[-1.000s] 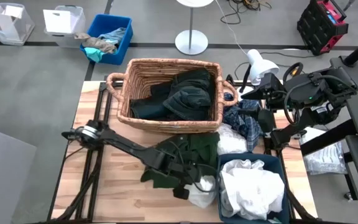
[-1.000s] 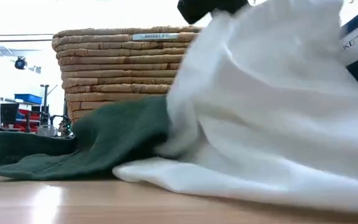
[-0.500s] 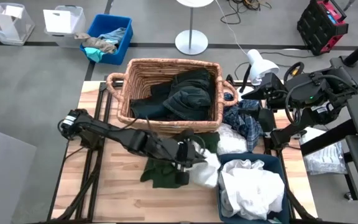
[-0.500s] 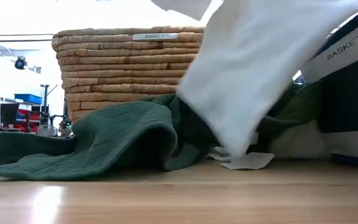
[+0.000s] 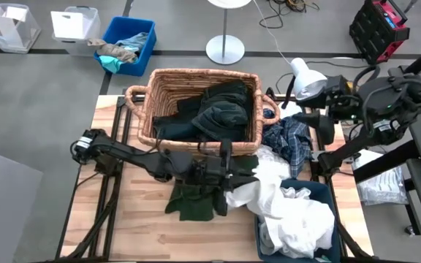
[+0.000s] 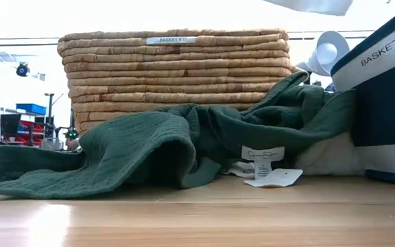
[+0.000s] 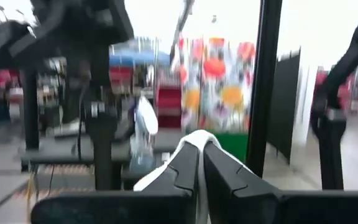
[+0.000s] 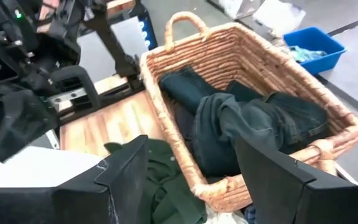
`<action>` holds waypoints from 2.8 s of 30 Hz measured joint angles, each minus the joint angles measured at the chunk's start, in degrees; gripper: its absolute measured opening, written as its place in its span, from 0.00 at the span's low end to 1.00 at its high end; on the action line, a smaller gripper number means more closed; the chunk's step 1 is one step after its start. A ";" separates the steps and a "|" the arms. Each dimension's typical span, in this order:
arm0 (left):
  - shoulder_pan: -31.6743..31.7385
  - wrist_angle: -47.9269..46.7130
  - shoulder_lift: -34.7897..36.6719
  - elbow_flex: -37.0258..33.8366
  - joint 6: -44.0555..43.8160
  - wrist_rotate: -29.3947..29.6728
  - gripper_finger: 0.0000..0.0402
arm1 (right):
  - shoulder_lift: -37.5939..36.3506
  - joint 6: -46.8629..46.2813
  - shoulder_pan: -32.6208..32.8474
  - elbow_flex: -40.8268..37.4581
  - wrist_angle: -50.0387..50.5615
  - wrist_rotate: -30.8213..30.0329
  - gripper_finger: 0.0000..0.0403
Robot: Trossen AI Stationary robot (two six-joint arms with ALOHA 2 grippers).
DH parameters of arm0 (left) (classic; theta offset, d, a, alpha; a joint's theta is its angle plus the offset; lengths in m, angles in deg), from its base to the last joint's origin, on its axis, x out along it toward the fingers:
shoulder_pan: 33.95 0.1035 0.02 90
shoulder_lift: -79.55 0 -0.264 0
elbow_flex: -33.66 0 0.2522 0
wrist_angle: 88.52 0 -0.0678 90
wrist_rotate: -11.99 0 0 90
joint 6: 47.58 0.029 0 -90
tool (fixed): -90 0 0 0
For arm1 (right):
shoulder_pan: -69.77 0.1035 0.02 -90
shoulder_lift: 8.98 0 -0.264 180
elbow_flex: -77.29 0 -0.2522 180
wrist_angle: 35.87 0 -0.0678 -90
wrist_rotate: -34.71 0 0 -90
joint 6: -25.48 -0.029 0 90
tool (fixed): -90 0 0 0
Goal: Sort clothes
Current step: Put the white underwear into the blue laundry bin
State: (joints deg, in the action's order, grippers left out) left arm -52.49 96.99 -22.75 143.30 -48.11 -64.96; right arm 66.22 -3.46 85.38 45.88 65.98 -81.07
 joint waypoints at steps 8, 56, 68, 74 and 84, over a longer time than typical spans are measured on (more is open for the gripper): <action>0.13 12.69 -4.31 0.28 -0.73 0.10 0.00 | -2.02 -0.50 0.01 0.00 -0.03 -1.40 0.58; 4.34 -12.85 -46.59 37.83 -19.62 -22.69 0.00 | -2.78 0.47 -0.02 -0.09 1.73 -2.99 0.58; 4.67 -10.04 -48.15 36.28 -27.02 -27.14 0.15 | -2.18 -0.02 -0.01 -0.11 1.92 -2.88 0.58; 4.48 -19.15 -46.17 38.34 -21.38 -24.16 0.39 | -2.00 0.03 0.00 -0.14 1.93 -2.88 0.58; 3.57 -30.79 -40.78 38.89 -9.98 -16.21 0.53 | -1.97 0.00 -0.02 -0.15 1.93 -2.86 0.58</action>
State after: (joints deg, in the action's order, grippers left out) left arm -48.92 66.20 -63.53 182.19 -58.09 -81.17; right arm 64.25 -3.46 85.37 45.73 67.91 -83.93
